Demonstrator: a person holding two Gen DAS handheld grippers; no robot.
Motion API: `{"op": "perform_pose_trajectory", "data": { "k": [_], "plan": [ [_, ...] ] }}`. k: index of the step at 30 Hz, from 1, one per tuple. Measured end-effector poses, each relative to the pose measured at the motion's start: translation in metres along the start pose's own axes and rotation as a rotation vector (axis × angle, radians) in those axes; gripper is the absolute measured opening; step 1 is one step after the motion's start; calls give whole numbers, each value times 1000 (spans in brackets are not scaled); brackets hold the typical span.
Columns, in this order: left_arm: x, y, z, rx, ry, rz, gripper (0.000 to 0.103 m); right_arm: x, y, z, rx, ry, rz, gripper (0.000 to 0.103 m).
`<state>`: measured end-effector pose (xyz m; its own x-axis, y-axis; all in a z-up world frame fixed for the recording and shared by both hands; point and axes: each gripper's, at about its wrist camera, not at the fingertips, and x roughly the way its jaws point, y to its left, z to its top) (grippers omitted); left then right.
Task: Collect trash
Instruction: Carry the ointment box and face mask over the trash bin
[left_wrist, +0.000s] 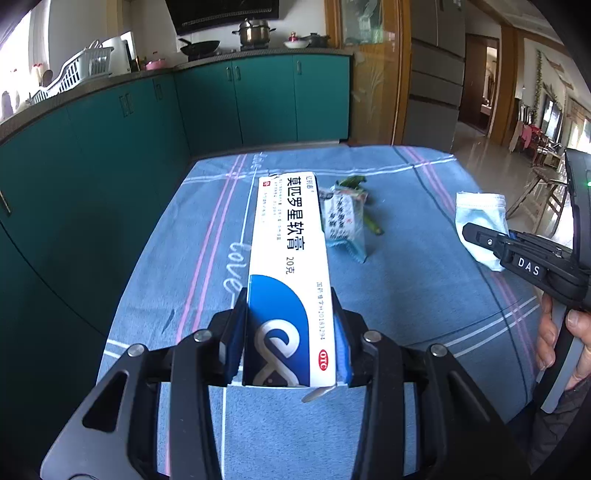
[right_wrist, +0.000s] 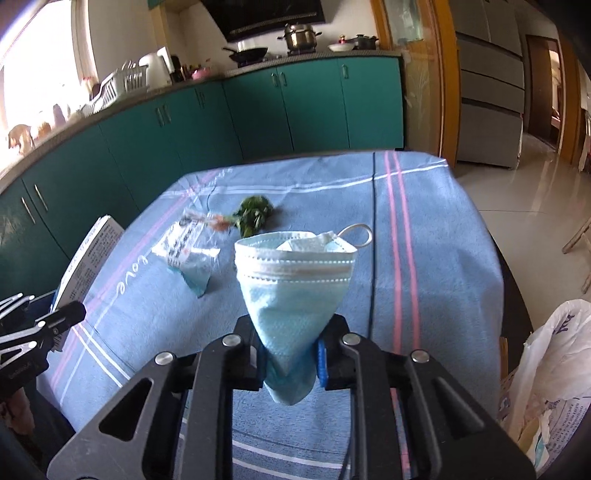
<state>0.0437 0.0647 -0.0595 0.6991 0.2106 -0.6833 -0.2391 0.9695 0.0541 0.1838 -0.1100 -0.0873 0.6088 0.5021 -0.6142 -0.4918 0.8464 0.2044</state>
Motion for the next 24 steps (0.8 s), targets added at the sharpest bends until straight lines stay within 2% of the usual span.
{"op": "perform_pose_trajectory", "data": {
  "k": [7, 15, 18, 22, 24],
  "plan": [
    [-9, -14, 4, 31, -41, -52, 41, -15, -23, 6, 63, -43, -17, 20],
    [-11, -50, 9, 94, -71, -136, 41, -33, -47, 1, 121, -74, -78, 20],
    [-13, -78, 9, 153, -76, -189, 41, -54, -73, -7, 199, -135, -140, 20],
    [-14, -115, 12, 229, -90, -256, 41, -88, -122, -31, 327, -197, -320, 20],
    [-14, -140, 13, 274, -94, -290, 41, -107, -145, -43, 397, -222, -373, 20]
  ]
}}
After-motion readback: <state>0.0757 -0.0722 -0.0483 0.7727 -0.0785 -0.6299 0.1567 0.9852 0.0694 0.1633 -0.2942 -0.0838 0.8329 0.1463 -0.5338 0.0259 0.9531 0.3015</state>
